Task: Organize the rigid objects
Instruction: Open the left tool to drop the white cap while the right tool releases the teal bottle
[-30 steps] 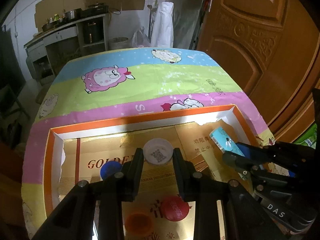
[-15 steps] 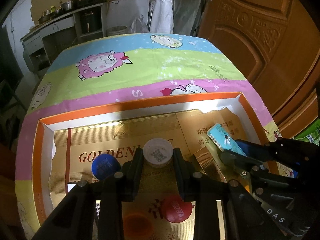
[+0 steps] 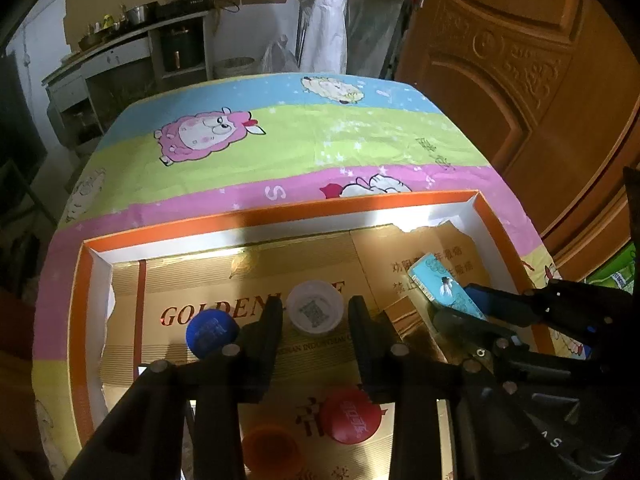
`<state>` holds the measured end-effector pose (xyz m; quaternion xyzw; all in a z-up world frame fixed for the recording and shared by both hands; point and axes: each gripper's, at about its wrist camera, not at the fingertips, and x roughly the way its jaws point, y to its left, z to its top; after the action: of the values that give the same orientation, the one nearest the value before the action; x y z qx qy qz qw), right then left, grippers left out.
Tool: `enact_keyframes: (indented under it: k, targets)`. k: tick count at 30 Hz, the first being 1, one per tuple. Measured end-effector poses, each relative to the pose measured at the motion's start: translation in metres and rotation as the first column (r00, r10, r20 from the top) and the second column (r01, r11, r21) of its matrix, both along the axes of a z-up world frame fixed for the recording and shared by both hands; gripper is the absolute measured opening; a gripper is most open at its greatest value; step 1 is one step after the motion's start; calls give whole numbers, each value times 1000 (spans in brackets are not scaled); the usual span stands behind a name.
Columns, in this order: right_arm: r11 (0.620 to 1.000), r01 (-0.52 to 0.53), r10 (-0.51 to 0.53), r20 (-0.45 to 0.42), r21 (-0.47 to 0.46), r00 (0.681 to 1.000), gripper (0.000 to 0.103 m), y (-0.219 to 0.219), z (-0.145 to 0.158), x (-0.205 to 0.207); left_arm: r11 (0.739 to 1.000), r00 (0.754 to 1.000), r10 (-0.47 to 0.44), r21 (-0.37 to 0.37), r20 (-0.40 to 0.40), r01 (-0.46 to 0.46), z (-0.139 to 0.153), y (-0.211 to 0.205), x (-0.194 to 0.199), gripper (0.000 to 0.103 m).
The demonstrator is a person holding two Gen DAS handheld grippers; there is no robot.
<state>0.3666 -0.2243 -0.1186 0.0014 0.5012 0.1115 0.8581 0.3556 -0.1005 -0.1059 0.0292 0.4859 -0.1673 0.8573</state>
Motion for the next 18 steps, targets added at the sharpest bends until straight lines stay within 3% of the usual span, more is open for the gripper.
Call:
enact_keyframes:
  k: [9, 18]
  targets:
    - [1000, 4, -4, 18, 9, 1000, 27, 0, 6, -8, 1000, 999, 6, -5, 32, -6, 13, 4, -7, 34]
    - [999, 14, -16, 51, 45, 999, 27, 1, 25, -29, 998, 996, 21, -55, 87, -16, 47, 14, -32, 34]
